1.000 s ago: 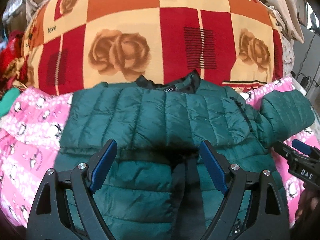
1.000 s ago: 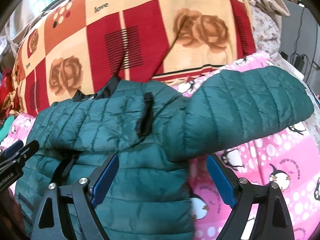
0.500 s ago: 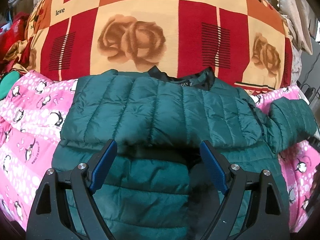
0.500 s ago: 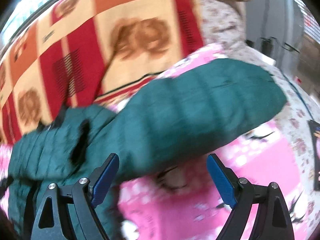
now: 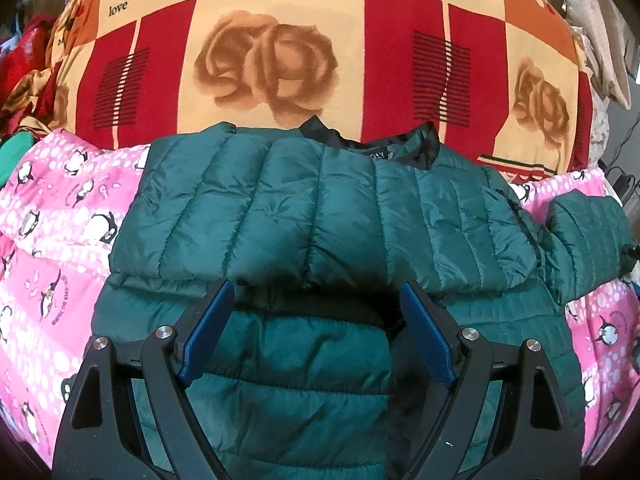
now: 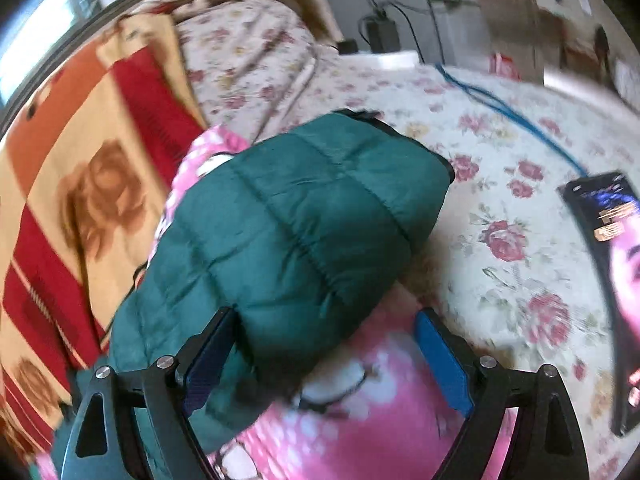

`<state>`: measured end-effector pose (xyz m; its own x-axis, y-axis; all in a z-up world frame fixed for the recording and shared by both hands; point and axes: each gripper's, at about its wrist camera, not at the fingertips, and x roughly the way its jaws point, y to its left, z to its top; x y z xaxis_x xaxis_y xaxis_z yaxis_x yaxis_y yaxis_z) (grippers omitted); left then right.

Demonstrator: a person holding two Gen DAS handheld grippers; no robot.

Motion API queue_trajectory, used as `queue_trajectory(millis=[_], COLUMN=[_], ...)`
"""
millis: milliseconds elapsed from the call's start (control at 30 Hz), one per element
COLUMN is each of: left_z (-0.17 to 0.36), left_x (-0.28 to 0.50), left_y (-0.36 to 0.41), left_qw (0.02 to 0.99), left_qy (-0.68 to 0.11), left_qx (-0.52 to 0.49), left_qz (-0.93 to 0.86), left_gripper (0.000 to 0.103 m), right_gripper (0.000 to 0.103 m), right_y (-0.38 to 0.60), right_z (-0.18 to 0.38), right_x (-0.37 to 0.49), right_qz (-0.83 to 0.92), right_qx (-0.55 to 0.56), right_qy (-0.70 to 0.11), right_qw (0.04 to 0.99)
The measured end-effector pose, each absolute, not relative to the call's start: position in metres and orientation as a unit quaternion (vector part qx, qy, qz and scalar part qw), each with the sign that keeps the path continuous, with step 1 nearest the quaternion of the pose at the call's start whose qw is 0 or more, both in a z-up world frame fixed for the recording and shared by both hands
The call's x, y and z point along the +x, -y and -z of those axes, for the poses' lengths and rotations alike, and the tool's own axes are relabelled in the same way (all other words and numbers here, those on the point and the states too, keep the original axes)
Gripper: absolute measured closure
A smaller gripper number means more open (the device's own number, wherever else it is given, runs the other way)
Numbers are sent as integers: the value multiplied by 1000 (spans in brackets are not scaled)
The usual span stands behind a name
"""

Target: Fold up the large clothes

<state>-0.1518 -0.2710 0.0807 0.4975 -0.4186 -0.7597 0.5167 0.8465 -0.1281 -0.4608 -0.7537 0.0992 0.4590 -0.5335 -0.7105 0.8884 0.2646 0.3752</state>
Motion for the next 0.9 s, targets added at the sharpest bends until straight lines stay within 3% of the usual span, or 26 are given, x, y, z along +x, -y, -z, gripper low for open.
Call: queue_trajectory(millis=[167,233,333,600,900], left_z=[-77,-77,-77,-86,-95], left_x=[-148,-146,-141,-133,-126], left_y=[269,267,261,241,218], left_qw=[863,864,867,872,879], left_qy=[-425,-424,-424,-420,-415], left_qx=[62,64,60,32,13], left_qz=[267,263,255,247,235], left_gripper=[18,18,18,18,18], right_gripper=[15,53,80,84,84], right_y=[769,770,757,697,611], right_z=[-103,-107,-121,-153,-169], right_x=[-447,-446,-441,-430,-376], right_qz=[464,455,443,328,232], right_qx=[377,369,338,309,268], right_qy=[-227,-216,-212,-178,-202], right_qw=[769,781,803,875,913])
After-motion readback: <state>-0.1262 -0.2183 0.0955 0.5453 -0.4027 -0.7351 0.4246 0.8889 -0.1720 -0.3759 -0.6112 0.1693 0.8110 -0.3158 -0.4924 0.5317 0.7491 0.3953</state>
